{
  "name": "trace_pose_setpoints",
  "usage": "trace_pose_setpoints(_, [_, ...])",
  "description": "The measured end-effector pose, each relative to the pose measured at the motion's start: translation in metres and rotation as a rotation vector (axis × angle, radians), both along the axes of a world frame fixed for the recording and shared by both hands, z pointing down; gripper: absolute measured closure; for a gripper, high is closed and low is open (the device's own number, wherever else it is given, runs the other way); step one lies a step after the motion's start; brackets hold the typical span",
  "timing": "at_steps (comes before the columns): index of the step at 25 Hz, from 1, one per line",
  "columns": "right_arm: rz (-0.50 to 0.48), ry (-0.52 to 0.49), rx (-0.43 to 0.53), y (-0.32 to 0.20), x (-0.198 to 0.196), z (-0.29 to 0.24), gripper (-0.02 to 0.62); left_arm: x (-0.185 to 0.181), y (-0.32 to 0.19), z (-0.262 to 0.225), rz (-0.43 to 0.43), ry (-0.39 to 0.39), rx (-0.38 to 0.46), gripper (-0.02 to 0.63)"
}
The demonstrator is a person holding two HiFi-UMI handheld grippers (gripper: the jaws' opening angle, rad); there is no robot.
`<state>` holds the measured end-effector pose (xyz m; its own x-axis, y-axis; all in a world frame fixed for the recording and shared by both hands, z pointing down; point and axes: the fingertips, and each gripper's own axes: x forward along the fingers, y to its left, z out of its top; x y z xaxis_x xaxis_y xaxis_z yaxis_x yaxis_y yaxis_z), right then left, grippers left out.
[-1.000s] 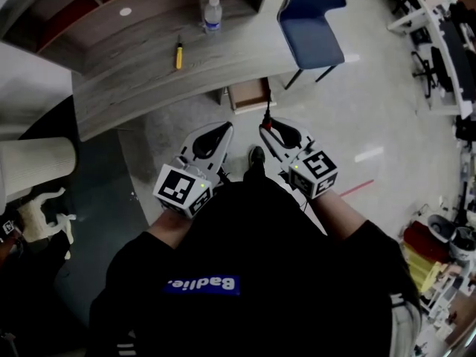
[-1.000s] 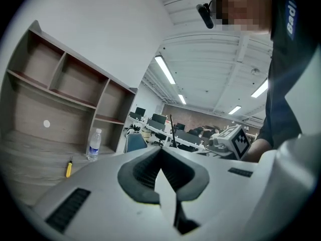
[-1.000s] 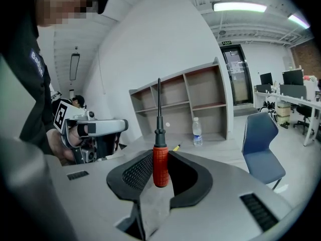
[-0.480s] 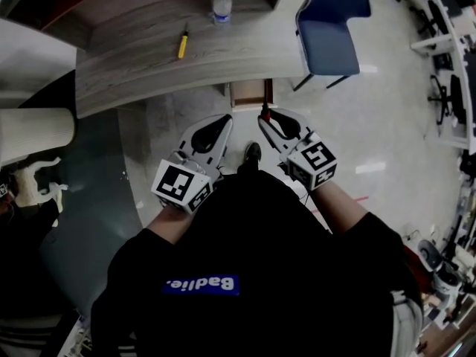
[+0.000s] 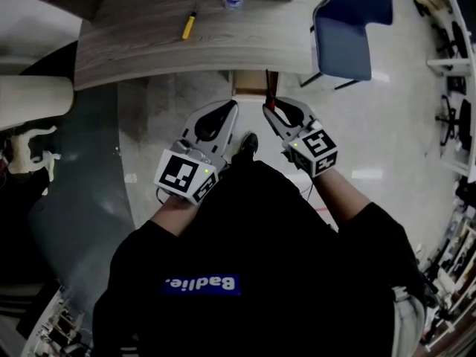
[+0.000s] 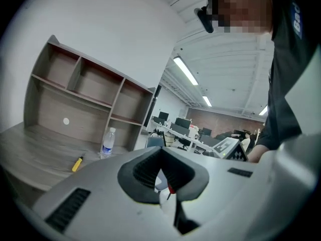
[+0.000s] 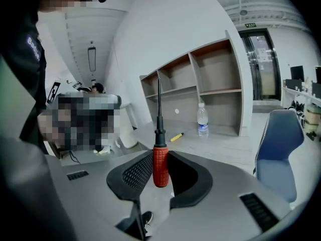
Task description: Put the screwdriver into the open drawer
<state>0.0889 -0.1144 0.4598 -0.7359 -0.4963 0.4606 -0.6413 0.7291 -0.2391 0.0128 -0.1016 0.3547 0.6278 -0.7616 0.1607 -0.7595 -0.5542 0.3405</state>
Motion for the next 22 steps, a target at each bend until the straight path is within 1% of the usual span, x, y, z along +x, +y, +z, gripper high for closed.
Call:
trace_pose_setpoints(10, [-0.011,0.092,-0.034,-0.008,-0.011,0.046,0.482,-0.019,-0.007,0.022,-0.001,0.006,-0.038,0.604])
trace_pose_setpoints(16, [0.011,0.134,-0.066,-0.017,-0.015,0.080,0.482,-0.026,-0.017,0.036,0.027,0.007,-0.050,0.604])
trace_pose_setpoints(22, [0.031,0.200,-0.089,-0.020,-0.008,0.117,0.482,-0.034,-0.024,0.055,0.028,-0.001,-0.070,0.604])
